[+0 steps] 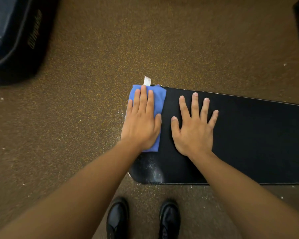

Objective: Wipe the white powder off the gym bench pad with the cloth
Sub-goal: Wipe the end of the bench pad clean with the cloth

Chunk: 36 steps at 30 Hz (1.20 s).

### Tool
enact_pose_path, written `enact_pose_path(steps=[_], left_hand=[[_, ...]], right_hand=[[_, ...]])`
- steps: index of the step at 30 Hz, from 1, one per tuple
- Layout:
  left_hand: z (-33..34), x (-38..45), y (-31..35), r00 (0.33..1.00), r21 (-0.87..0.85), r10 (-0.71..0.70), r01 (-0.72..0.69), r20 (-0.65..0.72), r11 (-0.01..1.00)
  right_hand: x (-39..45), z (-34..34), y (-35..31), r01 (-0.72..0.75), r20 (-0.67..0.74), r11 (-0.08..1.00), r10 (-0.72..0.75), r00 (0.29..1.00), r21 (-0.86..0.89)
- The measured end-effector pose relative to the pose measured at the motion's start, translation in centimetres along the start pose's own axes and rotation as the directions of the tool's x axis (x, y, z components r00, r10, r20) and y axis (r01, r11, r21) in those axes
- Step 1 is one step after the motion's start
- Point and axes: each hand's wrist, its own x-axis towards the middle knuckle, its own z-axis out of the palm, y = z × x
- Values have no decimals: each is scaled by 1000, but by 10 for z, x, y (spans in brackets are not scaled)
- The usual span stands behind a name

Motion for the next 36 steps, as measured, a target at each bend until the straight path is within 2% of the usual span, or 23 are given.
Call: enact_pose_path(steps=[2,8,12,15,18,22,27,31,34,36], left_hand=[[2,-6,1,1000,-13,-12,11,-15,1000],[19,-98,21,998,6,-43,43,-51,999],[15,-53,22,998,76,-31,35,-54,997],[11,-19,17,994,57,-87,91,-64,994],[18,-48,33,987,36,-134,137,-85,990],[32,-107,58,994,66,-98,101,-44,993],[19,-59,35,999,74,-29,31,-36,997],[2,-1,9,994,23,-111,111,-15,994],[8,-44,24,994,21,-101,102,-33,995],[18,-95,38,999,51,-39,39,-10,998]], right_hand=[[0,0,0,-2,-1,1000,2,1000,-1],[0,0,-1,-6,-1,1000,6,1000,0],[-1,0,0,-2,-1,1000,2,1000,2],[0,0,-1,2,2,1000,-2,1000,0],[1,1,0,-5,2,1000,5,1000,0],[1,1,0,-15,1,1000,15,1000,-4],[0,0,1,-8,-5,1000,8,1000,11],[0,1,1,2,-6,1000,-2,1000,15],[0,1,1,-2,-8,1000,2,1000,0],[1,1,0,0,-3,1000,0,1000,-8]])
